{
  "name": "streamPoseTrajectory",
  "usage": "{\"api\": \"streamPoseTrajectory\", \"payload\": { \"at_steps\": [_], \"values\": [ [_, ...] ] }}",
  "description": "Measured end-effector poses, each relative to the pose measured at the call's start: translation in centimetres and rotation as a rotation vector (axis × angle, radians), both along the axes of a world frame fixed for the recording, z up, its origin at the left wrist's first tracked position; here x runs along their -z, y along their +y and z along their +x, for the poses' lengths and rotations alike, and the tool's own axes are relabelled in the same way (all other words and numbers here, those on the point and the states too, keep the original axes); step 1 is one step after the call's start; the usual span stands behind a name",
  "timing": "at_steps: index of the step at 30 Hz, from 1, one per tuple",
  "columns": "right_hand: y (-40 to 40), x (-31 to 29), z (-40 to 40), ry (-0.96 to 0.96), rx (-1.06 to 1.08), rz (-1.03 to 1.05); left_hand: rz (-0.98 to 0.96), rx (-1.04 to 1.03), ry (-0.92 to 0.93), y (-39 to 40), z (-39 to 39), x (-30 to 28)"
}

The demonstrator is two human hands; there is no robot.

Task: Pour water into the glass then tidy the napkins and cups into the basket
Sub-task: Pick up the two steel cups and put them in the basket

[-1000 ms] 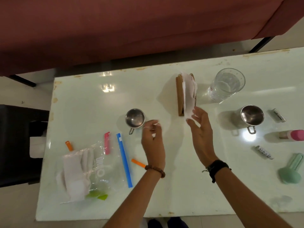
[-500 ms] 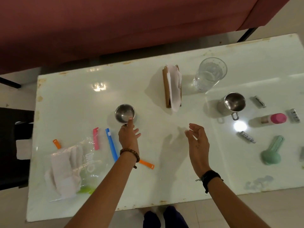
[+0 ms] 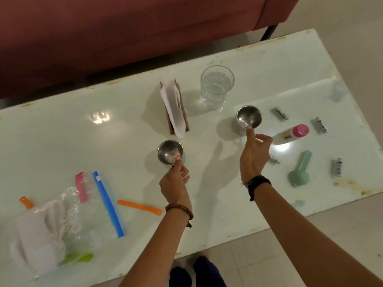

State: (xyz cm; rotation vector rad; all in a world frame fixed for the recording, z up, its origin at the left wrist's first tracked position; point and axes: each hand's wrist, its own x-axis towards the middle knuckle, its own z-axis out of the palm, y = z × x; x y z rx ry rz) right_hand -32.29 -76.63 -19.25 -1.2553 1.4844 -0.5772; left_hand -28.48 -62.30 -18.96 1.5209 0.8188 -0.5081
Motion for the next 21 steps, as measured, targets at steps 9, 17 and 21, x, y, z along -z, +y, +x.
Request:
{"api": "streamPoseTrajectory", "payload": {
  "at_steps": [9,17,21],
  "values": [
    [-0.3,-0.6,1.2,0.151,-0.067,0.042,-0.042,0.06,0.0,0.0,-0.5,-0.8],
    [12.0,-6.5,0.8,0.035,-0.207,0.108,-0.133,-0.011,-0.083,7.3,0.7,-5.1],
    [20.9,-10.4,4.0,-0.029,-0.373,0.149,-0.129,-0.095,-0.16,16.5,3.7,-8.1]
  ]
}}
